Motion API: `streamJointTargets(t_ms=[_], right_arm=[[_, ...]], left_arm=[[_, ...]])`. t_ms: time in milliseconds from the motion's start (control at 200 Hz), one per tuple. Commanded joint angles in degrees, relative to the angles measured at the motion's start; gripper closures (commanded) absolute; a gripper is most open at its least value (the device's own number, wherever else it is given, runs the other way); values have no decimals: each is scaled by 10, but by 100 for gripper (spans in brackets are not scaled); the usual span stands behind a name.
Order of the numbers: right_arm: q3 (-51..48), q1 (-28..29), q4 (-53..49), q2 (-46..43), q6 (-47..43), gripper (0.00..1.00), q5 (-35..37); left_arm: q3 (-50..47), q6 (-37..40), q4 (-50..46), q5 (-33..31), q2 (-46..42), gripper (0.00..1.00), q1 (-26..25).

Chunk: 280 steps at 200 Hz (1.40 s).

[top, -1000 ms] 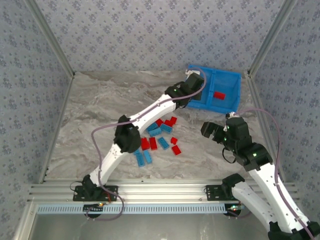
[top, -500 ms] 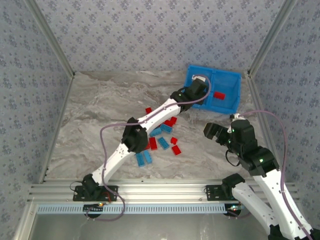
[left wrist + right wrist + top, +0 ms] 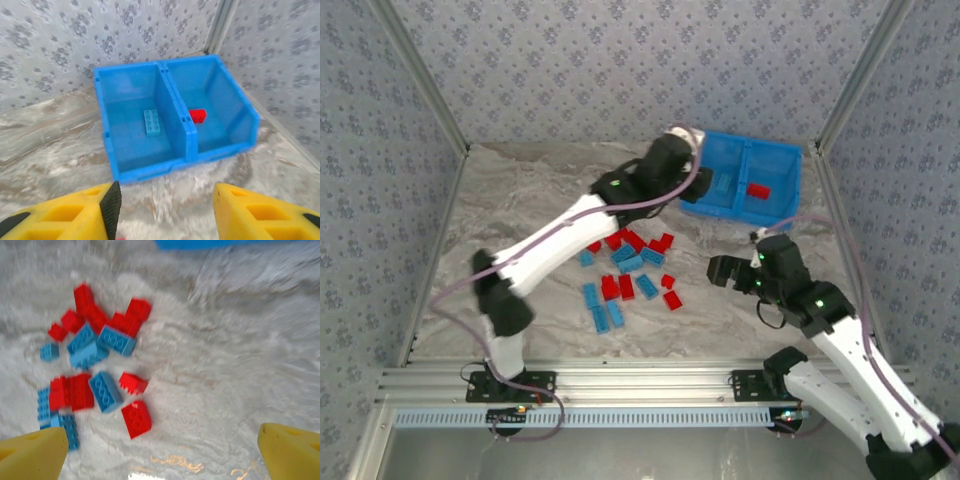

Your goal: Sort the legos into containers by color

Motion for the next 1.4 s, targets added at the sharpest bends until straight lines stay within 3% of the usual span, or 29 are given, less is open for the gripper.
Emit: streamJointTargets(t_ms=[0, 180, 370, 475, 650, 804, 969, 1129, 1259, 1394], right_arm=[[-12, 62, 37, 58, -37, 0, -12], [13, 159, 57, 209, -66, 0, 46], [47, 201, 77, 357, -79, 1, 108], [67, 210, 98, 427, -91, 9, 99], [87, 230, 128, 491, -92, 32, 91], [86, 235, 140, 509, -83, 51, 85], [77, 241, 128, 495, -66, 64, 96], [80, 249, 100, 451, -60, 66, 116], [95, 246, 68, 364, -54, 66, 146], [125, 198, 52, 282, -70, 66, 210]], left_arm=[[-129, 40, 17, 54, -120, 41, 0], [-295, 15, -47, 43, -273, 24, 0], [-465, -58, -68, 7, -409, 4, 0], [-546, -96, -45, 6, -470, 1, 0], [-595, -110, -29, -11, -518, 1, -1], [-583, -99, -34, -31, -510, 1, -1], [-575, -98, -31, -43, -491, 1, 0], [-570, -96, -23, -42, -478, 1, -1], [-567, -94, -23, -38, -478, 1, 0], [-566, -94, -16, -29, -481, 1, 0]])
